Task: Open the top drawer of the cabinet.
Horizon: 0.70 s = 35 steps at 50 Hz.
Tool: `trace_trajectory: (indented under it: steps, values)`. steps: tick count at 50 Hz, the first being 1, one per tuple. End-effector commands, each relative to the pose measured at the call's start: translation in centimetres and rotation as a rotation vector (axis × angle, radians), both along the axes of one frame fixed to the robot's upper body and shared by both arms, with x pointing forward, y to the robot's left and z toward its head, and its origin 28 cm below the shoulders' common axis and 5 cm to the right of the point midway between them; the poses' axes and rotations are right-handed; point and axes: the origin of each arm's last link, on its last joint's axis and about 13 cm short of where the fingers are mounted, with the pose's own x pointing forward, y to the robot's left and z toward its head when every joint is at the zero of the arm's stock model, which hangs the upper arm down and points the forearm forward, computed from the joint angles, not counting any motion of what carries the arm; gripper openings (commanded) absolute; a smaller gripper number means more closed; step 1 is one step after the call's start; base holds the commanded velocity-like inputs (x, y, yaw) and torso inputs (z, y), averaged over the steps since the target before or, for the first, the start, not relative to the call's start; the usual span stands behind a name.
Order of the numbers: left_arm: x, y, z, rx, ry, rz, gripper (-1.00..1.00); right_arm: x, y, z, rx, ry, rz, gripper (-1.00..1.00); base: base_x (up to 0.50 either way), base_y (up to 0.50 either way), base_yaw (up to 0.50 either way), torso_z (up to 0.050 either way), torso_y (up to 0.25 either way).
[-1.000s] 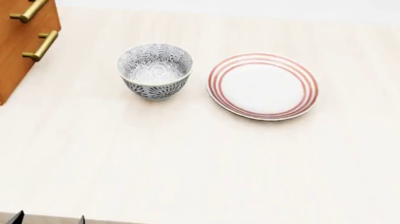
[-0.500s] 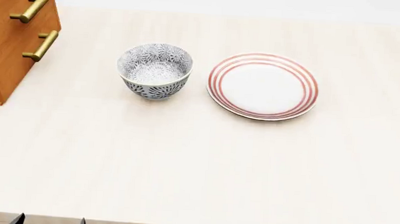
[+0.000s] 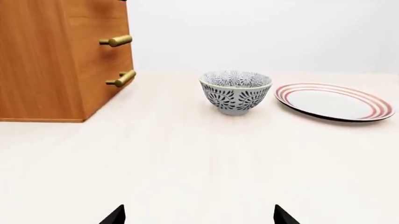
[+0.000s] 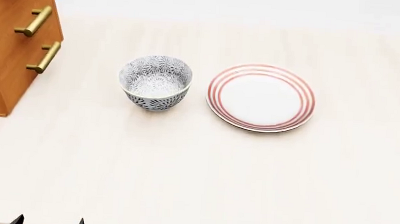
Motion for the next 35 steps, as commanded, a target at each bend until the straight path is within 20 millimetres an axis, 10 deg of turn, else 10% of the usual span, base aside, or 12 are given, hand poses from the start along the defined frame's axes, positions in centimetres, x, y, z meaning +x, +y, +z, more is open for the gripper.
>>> trace_trajectory:
  steps: [1, 23, 35]
  values:
    - [0.09, 0.04, 0.19, -0.013, -0.003, 0.004, 1.0, -0.02, 0.02, 0.05, 0.002, -0.005, 0.004, 1.0, 0.0, 0.0, 0.0, 0.05, 0.0]
    - [0.05, 0.01, 0.49, -0.021, -0.001, 0.011, 1.0, 0.0, 0.03, 0.06, 0.0, -0.006, 0.006, 1.0, 0.0, 0.0, 0.0, 0.05, 0.0]
    - [0.05, -0.05, 0.42, -0.015, -0.001, 0.004, 1.0, 0.1, 0.04, 0.15, 0.001, -0.009, 0.005, 1.0, 0.41, -0.01, 0.0, 0.0, 0.0]
